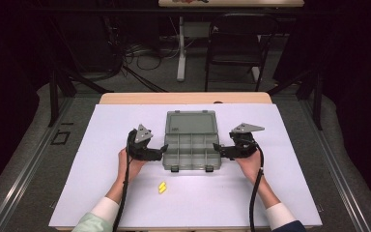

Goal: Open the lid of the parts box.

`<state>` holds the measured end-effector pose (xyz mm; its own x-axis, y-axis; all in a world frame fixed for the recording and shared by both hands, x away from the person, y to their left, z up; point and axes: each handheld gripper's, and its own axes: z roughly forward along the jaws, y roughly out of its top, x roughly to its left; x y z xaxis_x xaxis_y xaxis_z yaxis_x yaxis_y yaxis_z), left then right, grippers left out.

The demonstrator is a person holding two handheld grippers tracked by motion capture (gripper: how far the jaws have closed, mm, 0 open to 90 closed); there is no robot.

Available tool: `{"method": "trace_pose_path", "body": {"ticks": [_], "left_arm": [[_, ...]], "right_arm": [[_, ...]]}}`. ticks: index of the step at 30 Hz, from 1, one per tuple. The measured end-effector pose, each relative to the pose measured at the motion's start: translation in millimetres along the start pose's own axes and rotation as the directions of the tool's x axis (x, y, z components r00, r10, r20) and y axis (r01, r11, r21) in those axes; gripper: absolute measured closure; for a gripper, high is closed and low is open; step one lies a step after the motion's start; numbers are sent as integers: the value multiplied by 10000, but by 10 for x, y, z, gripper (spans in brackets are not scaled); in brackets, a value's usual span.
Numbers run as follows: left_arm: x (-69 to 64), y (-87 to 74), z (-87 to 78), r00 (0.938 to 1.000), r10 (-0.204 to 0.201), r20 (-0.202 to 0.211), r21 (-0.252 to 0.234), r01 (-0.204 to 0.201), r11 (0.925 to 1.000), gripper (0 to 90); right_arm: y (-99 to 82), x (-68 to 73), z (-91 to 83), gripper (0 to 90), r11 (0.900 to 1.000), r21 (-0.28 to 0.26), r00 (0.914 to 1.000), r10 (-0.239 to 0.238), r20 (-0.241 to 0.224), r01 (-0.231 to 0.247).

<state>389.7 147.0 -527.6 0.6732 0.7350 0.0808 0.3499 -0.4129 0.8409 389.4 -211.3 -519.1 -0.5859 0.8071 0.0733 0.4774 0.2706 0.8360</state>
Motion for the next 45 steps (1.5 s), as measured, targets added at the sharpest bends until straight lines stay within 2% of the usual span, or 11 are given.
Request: {"method": "trace_pose_path", "body": {"ticks": [3,9,16,20,22,25,29,36,42,45], "left_arm": [[-17,-32,-62,9999,116,25,72,-116,9999,96],[-62,-117,-234,10000,-32,6,-38,32,10000,61],[-84,-162,-434,9998,52,-198,-157,-55,9999,15],[-115,-224,-476,9998,64,-173,5,-64,10000,5],[-143,-255,-490,9994,220,-281,147,-216,9997,1],[-179,-298,-521,9994,237,-241,288,-230,9993,0],[-217,-339,-571,9996,199,-210,290,-192,9994,0],[-264,-385,-641,9999,140,-53,336,-138,9993,0],[-285,-423,-672,10000,75,5,363,-75,9993,0],[-305,-428,-682,9999,150,45,405,-152,9991,0]], "right_arm": [[-46,38,-108,138,9999,-68,9998,-150,-151,149],[-156,110,-297,110,9988,-208,9986,-441,-276,436],[-261,216,-436,81,9978,-246,9966,-621,-532,609],[-318,274,-479,68,9969,-256,9945,-756,-730,739],[-354,300,-495,60,9970,-253,9931,-749,-898,729],[-396,352,-531,43,9949,-133,9911,-1007,-865,999],[-437,408,-568,7,9938,-144,9884,-1109,-1035,1100],[-515,497,-622,0,9918,-230,9852,-1278,-1143,1260],[-594,548,-655,0,9847,-356,9791,-1737,-1061,1708],[-610,549,-656,0,9861,-327,9796,-1656,-1142,1628]]}}
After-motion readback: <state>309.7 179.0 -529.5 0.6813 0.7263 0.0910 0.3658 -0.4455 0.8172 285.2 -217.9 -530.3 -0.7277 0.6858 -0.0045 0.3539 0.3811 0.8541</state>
